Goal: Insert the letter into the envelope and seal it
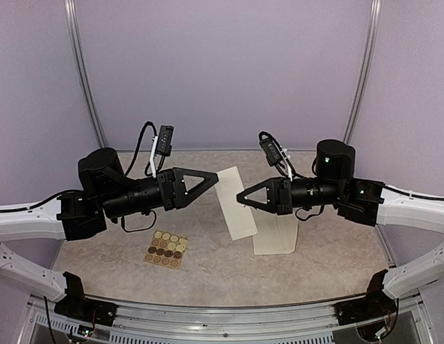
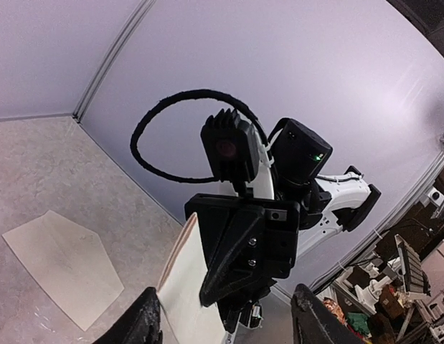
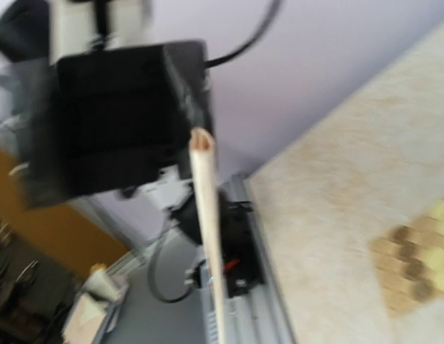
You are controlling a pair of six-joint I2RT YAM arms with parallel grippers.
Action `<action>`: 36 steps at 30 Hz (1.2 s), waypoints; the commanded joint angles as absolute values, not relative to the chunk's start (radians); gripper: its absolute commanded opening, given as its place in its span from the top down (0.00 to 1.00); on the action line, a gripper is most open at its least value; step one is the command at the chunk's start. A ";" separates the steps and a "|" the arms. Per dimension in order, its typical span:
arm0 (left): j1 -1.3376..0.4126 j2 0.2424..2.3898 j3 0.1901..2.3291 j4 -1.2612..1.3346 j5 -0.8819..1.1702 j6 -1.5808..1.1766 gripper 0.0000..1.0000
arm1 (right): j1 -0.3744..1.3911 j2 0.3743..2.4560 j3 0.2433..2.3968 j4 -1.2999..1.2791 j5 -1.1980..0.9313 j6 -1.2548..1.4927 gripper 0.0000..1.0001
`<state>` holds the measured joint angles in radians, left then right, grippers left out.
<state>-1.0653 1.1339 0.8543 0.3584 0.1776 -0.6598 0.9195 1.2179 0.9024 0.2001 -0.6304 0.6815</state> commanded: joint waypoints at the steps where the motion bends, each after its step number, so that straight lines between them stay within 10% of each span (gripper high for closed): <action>1: -1.055 1.190 0.891 0.277 0.119 -0.676 0.39 | 0.845 1.182 0.891 0.048 -0.491 0.697 1.00; 19: -1.026 1.697 1.060 0.193 0.077 -0.861 0.37 | 0.397 1.247 0.666 -0.198 -0.459 0.658 1.00; 36: -1.026 2.063 1.246 0.178 0.093 -0.891 0.40 | 0.321 1.492 0.709 -0.169 -0.472 0.539 1.00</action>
